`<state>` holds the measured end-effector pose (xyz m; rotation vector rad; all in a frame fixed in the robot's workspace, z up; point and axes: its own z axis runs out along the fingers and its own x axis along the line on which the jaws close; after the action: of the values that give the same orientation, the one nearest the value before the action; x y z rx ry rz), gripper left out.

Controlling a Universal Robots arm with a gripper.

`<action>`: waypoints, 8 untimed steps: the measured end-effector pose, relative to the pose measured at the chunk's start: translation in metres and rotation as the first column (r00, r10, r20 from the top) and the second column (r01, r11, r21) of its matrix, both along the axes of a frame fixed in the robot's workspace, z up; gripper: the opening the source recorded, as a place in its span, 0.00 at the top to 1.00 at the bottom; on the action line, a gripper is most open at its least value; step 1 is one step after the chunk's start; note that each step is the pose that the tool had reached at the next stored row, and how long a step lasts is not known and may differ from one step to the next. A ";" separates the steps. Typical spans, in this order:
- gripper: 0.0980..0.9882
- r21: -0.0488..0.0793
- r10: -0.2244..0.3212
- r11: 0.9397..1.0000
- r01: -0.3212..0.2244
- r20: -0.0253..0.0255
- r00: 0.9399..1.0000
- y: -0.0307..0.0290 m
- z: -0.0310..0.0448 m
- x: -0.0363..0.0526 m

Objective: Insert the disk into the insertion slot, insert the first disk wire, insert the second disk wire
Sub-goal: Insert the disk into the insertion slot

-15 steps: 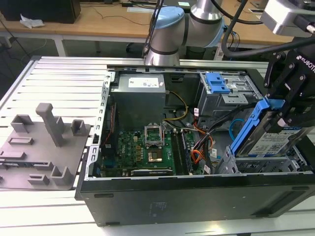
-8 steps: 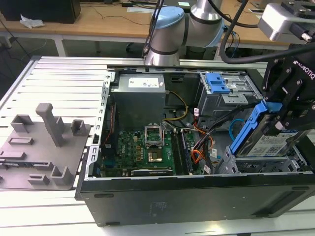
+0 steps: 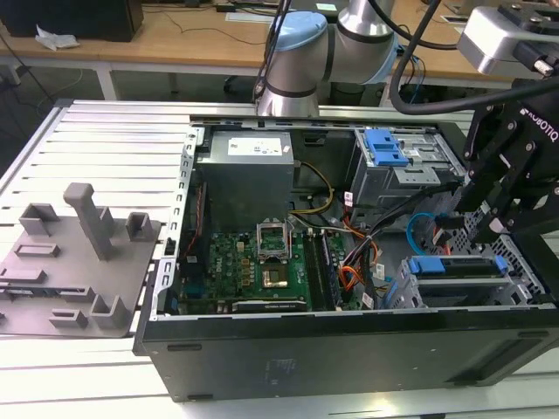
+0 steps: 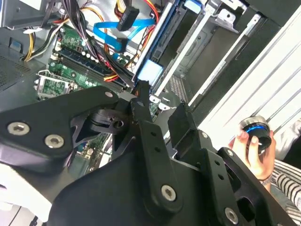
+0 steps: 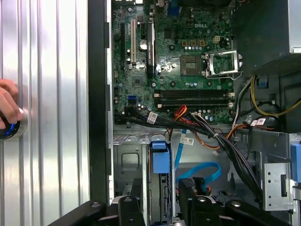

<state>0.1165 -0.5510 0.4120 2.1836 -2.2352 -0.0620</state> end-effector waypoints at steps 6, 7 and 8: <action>0.98 0.000 0.000 1.000 0.000 0.000 1.000 0.0000 -0.0001 0.0000; 0.98 0.000 0.000 1.000 0.000 0.000 1.000 0.0000 -0.0001 0.0000; 0.99 0.000 0.000 1.000 0.000 0.000 1.000 0.0000 -0.0001 0.0000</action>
<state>0.1165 -0.5510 0.4119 2.1835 -2.2351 -0.0619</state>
